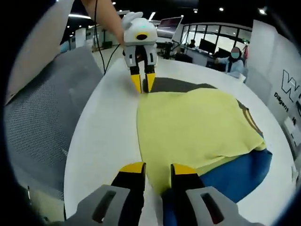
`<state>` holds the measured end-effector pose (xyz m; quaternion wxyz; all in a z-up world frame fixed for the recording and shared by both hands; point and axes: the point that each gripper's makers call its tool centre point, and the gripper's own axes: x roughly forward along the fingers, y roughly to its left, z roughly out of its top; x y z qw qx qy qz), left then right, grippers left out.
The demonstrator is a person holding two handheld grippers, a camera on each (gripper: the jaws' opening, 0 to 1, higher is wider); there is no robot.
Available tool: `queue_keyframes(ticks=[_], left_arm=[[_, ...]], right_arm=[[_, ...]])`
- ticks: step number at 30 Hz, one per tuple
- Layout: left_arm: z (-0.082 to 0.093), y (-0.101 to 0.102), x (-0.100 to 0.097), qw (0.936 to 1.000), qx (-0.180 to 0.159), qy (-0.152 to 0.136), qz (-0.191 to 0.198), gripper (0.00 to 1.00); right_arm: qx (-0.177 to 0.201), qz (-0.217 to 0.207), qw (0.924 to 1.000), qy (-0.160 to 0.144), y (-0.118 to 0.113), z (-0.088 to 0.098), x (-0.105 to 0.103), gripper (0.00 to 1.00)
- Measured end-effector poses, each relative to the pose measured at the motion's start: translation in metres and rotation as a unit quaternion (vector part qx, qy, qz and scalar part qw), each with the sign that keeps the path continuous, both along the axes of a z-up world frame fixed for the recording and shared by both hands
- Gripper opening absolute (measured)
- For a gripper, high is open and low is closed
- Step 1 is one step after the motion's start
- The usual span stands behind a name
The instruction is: Fold the garment on the visible template until the final outline fits inside the template.
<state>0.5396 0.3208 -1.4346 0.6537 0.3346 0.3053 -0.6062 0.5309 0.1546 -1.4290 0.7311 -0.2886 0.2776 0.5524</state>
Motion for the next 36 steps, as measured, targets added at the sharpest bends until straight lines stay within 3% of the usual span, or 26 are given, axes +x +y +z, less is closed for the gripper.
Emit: queue_keyframes(ticks=[7,22,29,36], left_arm=[[-0.008,0.009,-0.005,0.9990,0.030,-0.017,-0.027,0.09],[-0.011,0.007,0.004,0.9981,0.043,-0.030,-0.033,0.04],[-0.010,0.010,0.003,0.9987,0.049,-0.013,-0.003,0.00],[-0.007,0.009,-0.009,0.9982,0.045,0.012,0.038,0.00]], right_arm=[[-0.013,-0.003,0.9999,0.011,-0.009,-0.010,-0.005,0.14],[-0.027,-0.011,0.9994,0.018,-0.022,-0.019,-0.003,0.11],[-0.038,-0.031,0.9987,0.015,-0.029,-0.019,0.001,0.00],[-0.046,-0.043,0.9978,0.020,-0.032,-0.019,-0.010,0.00]])
